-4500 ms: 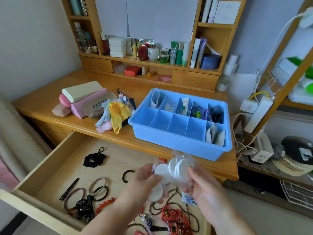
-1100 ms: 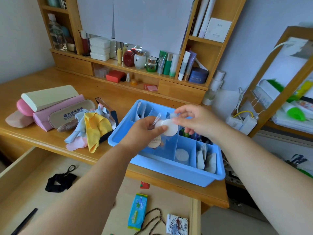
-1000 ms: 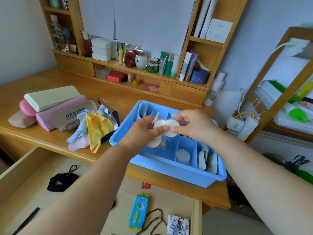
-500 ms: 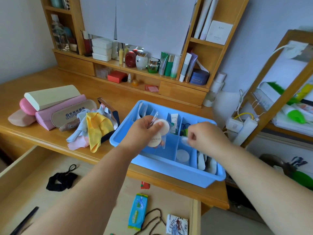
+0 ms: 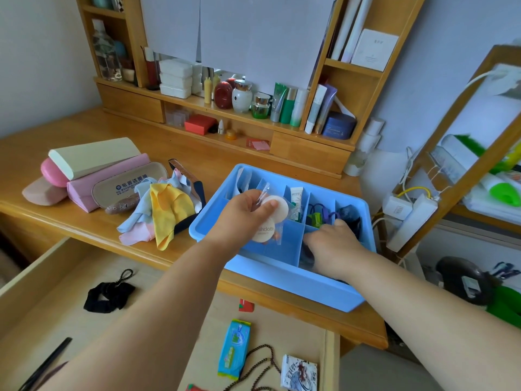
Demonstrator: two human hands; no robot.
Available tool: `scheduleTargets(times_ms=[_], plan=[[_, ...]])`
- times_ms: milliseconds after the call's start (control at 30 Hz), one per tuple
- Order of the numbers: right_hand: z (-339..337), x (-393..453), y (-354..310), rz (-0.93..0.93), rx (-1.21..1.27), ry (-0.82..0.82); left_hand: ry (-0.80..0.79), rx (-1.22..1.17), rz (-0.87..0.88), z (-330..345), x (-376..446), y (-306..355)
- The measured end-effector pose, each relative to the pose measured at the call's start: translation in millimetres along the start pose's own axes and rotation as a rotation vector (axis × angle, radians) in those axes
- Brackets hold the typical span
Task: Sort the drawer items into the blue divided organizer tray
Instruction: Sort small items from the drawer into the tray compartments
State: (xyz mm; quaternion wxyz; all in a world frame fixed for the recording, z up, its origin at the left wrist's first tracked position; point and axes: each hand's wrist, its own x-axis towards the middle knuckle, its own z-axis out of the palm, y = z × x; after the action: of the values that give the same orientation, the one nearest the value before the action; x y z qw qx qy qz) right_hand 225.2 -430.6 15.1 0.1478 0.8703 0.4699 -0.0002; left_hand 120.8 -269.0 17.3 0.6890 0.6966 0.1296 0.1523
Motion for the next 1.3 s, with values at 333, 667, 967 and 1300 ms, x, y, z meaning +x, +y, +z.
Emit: scheduleTargets(times_ms=[333, 667, 967, 1300], plan=[[-1.8, -2.1, 6.8, 0.013, 0.149, -0.106, 0.001, 0.016, 0.0, 0.2, 0.8, -1.2], [-1.1, 1.3, -2.3, 0.073, 0.021, -0.019, 0.005, 0.028, -0.007, 0.6, 0.9, -0.7], [-58.4, -14.5, 21.9, 0.238, 1.097, 0.272, -0.099, -0.046, -0.034, -2.6, 2.5, -0.4], [-56.7, -9.4, -3.0, 0.192, 1.55, 0.11, -0.21, -0.133, 0.049, -4.4, 0.5, 0.8]])
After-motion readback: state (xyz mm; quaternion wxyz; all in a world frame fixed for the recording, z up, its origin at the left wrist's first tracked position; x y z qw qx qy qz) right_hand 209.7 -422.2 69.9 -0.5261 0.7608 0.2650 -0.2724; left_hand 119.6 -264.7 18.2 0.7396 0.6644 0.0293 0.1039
